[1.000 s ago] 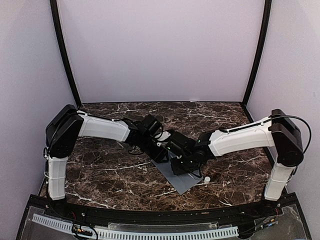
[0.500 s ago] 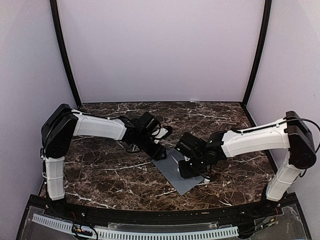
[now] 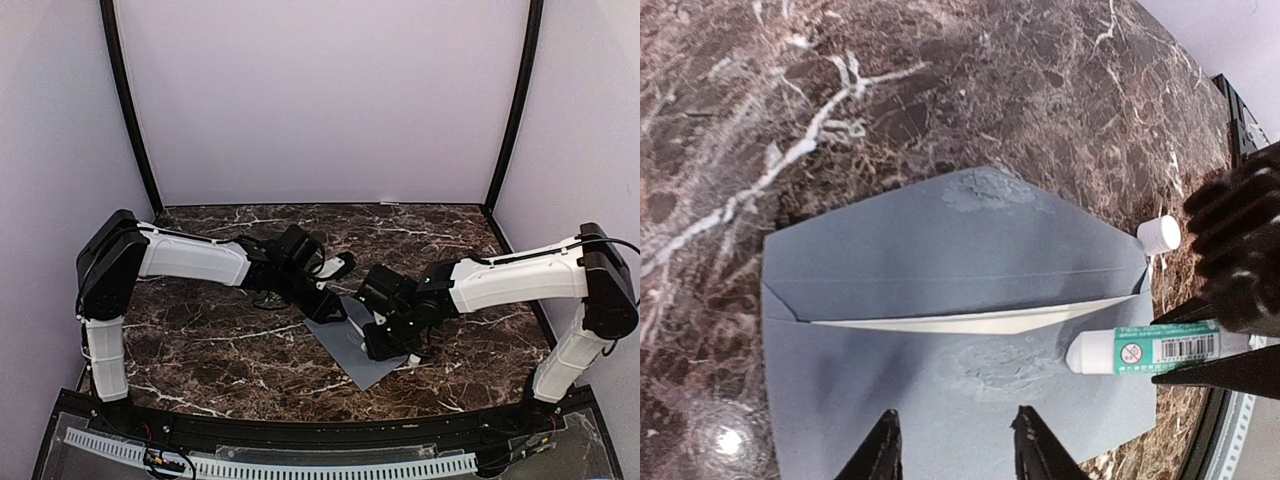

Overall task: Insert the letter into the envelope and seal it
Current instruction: Paint the envelope at the center of the board.

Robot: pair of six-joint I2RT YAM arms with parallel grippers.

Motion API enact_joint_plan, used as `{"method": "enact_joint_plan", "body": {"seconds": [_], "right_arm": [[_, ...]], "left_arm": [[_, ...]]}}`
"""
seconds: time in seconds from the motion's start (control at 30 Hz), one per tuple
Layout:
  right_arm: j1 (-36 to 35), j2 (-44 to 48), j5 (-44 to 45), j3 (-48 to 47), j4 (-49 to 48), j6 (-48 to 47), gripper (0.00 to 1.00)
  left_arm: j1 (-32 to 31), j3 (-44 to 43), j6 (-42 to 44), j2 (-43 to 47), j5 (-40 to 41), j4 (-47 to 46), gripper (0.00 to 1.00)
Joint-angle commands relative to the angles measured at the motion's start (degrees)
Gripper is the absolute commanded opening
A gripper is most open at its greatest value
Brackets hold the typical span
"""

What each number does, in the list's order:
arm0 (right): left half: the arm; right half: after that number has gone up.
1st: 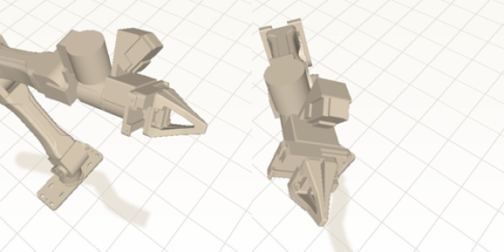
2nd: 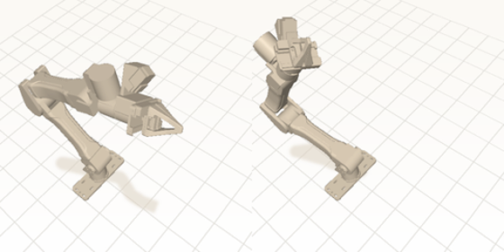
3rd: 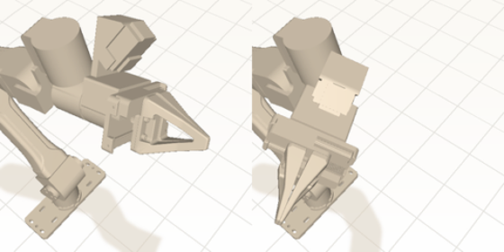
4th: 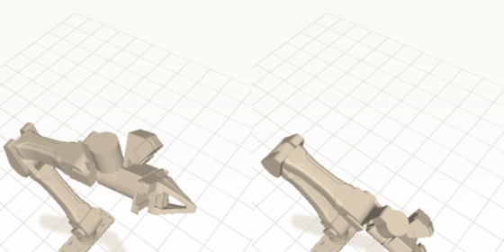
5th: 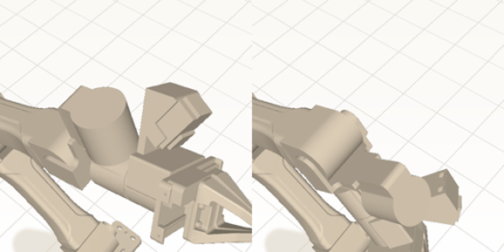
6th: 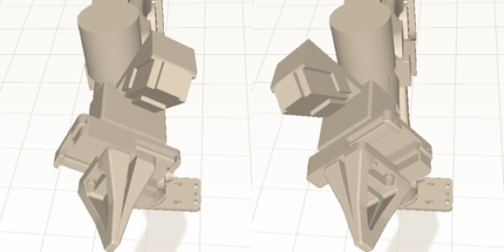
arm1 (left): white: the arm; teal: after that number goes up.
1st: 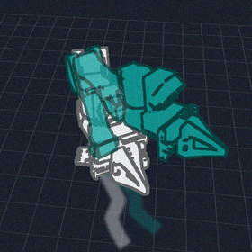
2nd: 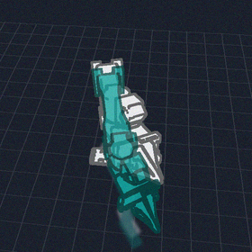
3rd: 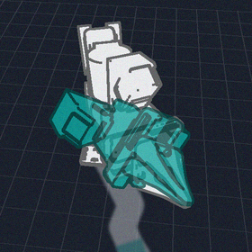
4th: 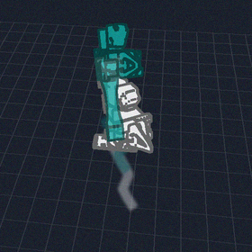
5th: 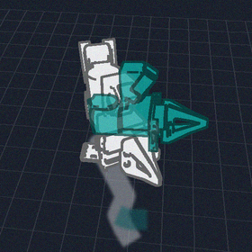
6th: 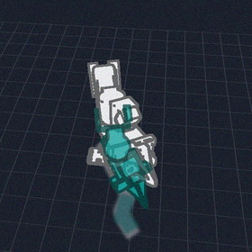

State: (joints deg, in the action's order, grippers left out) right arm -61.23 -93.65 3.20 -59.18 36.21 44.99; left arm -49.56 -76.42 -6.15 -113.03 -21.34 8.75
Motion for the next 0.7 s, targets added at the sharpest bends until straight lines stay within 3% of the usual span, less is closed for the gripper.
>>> {"method": "enact_joint_plan", "body": {"seconds": [0.0,0.67], "right_arm": [[0.74,-0.40,0.51,-1.46,1.63,-0.93,0.02],[2.84,-7.68,-0.08,-5.25,-2.34,-4.94,0.01]], "left_arm": [[-0.81,-0.10,-1.56,-3.83,-2.39,0.99,0.34],[-0.82,-1.73,-1.69,-9.20,0.40,4.48,0.23]]}}
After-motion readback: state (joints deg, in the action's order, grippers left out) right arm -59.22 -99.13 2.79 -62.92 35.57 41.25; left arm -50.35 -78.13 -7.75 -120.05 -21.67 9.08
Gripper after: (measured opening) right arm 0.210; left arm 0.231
